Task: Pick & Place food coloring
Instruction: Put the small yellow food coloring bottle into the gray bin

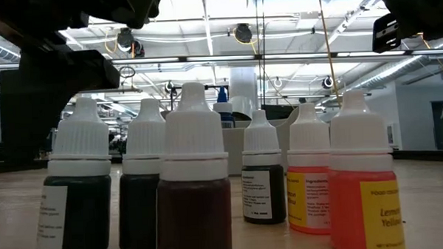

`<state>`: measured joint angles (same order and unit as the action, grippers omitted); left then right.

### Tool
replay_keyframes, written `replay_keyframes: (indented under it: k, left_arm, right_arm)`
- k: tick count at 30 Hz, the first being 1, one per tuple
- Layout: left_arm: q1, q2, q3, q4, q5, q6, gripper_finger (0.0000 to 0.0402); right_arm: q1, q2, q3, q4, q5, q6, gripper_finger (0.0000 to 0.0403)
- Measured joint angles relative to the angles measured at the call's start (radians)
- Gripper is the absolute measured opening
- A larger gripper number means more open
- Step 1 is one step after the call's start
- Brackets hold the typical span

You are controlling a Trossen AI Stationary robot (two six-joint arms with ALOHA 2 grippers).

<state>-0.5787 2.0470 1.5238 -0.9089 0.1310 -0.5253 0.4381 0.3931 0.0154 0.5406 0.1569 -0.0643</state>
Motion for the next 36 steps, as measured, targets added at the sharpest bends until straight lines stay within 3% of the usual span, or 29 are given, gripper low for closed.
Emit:
replay_keyframes:
  k: [8, 21, 36]
  left_arm:
    - [0.000, -0.001, 0.000, 0.051, -0.046, 0.020, 0.0246]
    - [-0.005, 0.014, 0.000, 0.046, -0.026, 0.019, 0.0200]
    - [-0.005, 0.014, 0.000, 0.044, 0.003, 0.027, 0.0097]
  right_arm:
    - [0.000, 0.000, 0.000, 0.000, 0.002, 0.004, 0.0000]
    - [0.000, 0.000, 0.000, 0.001, 0.003, 0.023, 0.0000]
    - [0.000, 0.000, 0.000, 0.001, 0.003, 0.023, 0.0000]
